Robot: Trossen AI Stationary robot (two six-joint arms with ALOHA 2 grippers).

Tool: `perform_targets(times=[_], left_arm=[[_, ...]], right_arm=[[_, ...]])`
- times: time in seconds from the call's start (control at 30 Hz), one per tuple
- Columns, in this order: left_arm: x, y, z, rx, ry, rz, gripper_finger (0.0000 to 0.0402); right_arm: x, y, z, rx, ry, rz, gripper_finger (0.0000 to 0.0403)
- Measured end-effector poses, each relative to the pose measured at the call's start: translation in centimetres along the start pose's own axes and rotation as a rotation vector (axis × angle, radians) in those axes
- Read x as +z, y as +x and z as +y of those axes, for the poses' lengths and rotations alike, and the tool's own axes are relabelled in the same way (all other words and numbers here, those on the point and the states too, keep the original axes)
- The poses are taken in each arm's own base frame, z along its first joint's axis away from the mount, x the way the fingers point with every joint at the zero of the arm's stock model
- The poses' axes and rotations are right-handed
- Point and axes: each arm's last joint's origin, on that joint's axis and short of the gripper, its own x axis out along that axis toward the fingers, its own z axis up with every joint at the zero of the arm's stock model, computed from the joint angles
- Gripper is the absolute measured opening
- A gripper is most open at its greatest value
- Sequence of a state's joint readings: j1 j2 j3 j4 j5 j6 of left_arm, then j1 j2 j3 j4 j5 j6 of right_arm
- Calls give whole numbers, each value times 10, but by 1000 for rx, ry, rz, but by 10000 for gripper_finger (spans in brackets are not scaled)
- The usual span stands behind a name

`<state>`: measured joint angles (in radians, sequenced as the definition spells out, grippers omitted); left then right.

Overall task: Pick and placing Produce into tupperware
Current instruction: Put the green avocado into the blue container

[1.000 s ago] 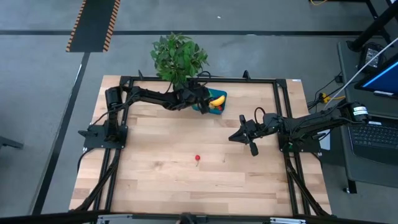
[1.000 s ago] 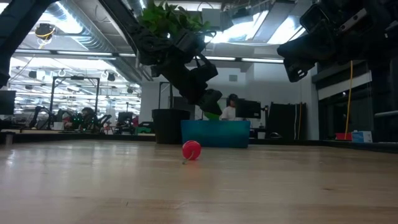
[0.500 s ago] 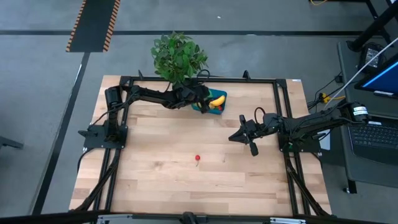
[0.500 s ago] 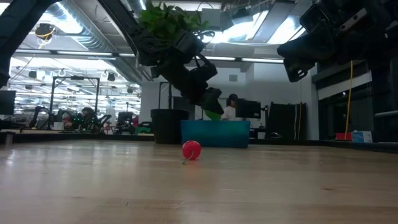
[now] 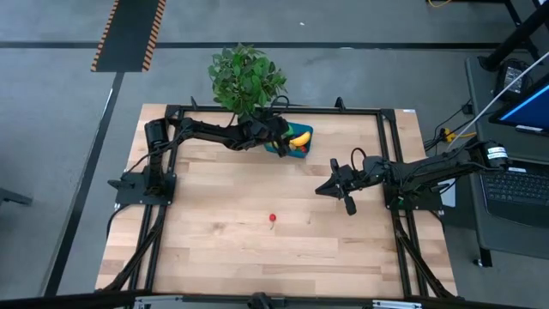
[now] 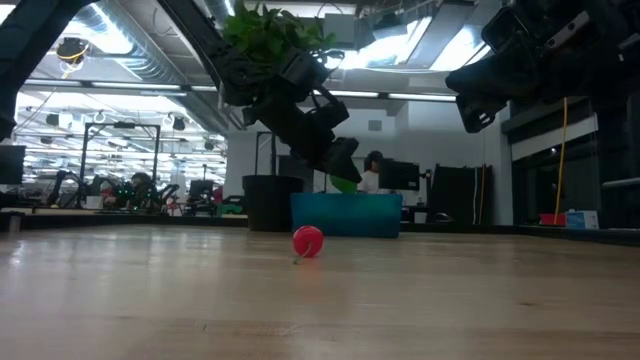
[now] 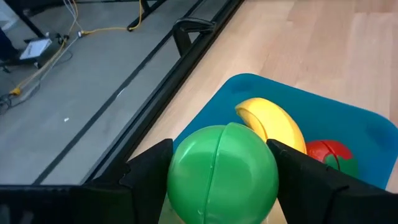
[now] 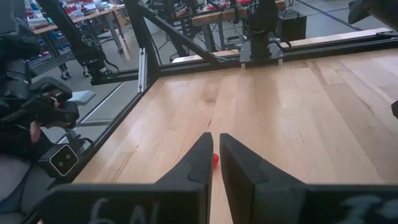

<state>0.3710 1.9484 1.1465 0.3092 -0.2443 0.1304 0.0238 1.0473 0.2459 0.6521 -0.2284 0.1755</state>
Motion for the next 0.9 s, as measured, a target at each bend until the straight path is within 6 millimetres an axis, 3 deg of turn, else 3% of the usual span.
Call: perform_targets(times=[0.9], left_arm=[[4, 0, 1, 20, 18, -40, 247]], right_arm=[[0, 0, 0, 0, 2, 0, 33]])
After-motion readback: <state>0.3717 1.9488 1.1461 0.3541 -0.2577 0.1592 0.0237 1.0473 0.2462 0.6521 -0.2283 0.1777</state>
